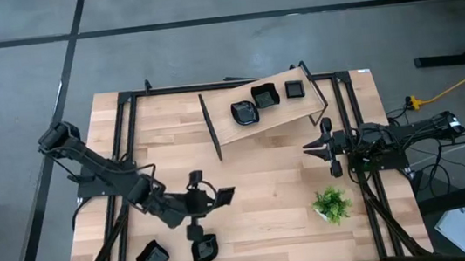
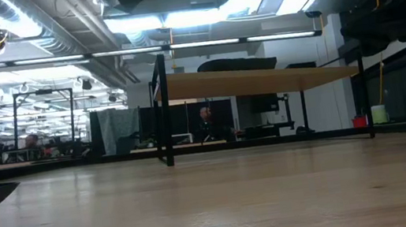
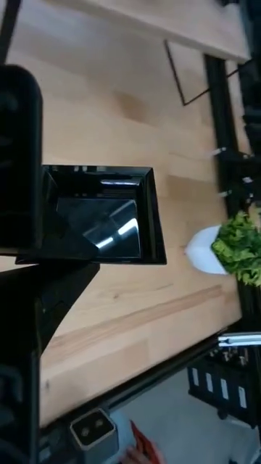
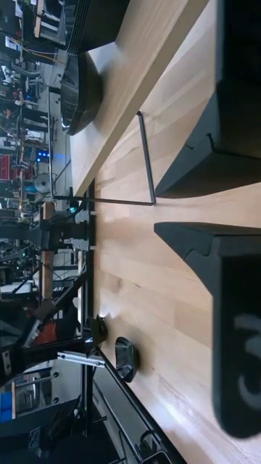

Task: Pick & Place Mini shaped plates
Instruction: Stack the square plate on top of the square plate on the shelf

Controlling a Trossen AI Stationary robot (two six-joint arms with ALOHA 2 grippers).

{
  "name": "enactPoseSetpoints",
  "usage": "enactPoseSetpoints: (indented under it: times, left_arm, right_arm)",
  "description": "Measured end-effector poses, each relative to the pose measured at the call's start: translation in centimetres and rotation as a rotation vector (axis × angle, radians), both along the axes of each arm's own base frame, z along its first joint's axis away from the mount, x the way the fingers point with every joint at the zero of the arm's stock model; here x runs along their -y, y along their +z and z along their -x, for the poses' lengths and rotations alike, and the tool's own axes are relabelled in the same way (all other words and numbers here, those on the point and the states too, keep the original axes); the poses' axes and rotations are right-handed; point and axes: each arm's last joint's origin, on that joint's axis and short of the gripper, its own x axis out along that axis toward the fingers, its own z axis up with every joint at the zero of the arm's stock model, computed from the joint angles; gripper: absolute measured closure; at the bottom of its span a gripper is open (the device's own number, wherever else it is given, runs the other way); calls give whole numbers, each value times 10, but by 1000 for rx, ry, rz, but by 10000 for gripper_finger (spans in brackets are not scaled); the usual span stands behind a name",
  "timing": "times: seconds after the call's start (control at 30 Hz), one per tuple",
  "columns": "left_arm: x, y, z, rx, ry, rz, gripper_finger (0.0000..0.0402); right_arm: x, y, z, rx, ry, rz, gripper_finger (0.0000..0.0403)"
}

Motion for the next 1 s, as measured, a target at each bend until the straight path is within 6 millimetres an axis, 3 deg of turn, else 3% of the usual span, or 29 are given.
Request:
enactPoseSetpoints:
  times: [0.27,0.47,1.0]
  left_arm:
    - [-17,13,-18,126,-6,-92,398]
    - [-41,22,-34,204,-65,-154,398]
    - [-151,33,-64,322,-25,-233,398]
  right_arm:
    - [0,0,0,0,0,0,338]
    - [0,0,0,0,0,0,338]
    - [0,0,0,0,0,0,338]
